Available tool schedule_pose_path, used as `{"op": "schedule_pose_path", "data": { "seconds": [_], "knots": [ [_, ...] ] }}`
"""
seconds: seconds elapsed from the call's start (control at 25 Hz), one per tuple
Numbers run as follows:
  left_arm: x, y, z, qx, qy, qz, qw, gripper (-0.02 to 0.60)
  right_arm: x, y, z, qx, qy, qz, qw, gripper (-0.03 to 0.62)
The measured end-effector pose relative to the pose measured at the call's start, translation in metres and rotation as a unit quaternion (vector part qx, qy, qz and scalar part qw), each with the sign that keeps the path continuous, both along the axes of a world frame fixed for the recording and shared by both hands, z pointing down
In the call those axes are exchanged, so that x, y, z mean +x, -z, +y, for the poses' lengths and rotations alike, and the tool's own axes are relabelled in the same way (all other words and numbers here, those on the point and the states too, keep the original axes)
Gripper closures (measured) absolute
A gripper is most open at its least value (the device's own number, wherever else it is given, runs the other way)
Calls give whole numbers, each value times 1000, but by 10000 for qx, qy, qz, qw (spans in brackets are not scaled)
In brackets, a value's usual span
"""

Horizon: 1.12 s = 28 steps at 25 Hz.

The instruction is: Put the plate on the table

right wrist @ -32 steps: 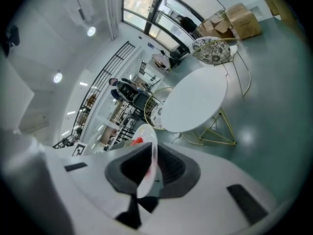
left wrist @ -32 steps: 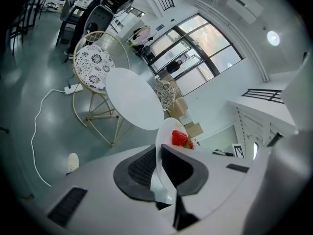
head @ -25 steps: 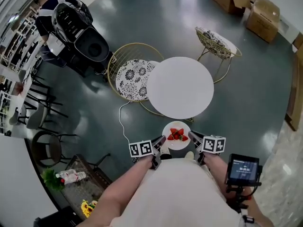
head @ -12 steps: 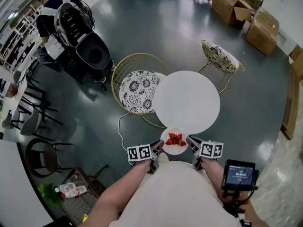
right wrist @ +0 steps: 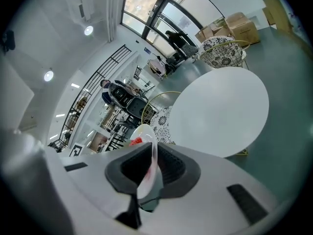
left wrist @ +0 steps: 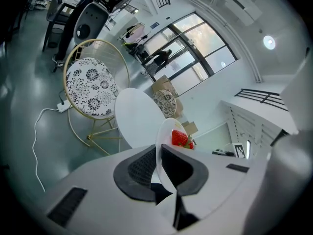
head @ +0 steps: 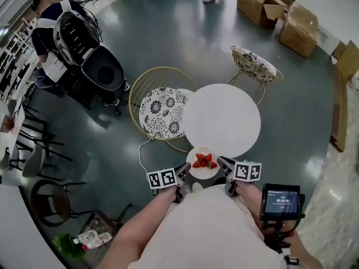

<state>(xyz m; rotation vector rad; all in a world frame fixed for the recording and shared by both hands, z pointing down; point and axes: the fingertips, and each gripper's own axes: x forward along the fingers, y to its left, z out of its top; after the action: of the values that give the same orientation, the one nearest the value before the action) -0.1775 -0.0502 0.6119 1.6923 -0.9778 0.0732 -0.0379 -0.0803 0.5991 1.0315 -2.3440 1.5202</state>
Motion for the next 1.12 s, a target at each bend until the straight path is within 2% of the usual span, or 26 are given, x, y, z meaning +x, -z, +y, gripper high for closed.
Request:
{"op": "schedule_pose_path", "data": {
  "seconds": [0.28,0.52,0.72,1.12],
  "knots": [
    [-11,-10,-11,-54,-71,22,10000,546,-12,-7,-8,-26,-44,81,10000,551],
    [11,-10,-20,-156,-87,-37,9998,546,10,-10,-17,-178,-44,107,9998,551],
    [-7,-25,-52,-270,-20,-75,9996,546,-8,-24,-53,-277,66,91,9996,551],
    [-8,-47,-97,-569,8,-158,9983,546,-10,-51,-99,-641,293,151,9974,551]
  ]
}}
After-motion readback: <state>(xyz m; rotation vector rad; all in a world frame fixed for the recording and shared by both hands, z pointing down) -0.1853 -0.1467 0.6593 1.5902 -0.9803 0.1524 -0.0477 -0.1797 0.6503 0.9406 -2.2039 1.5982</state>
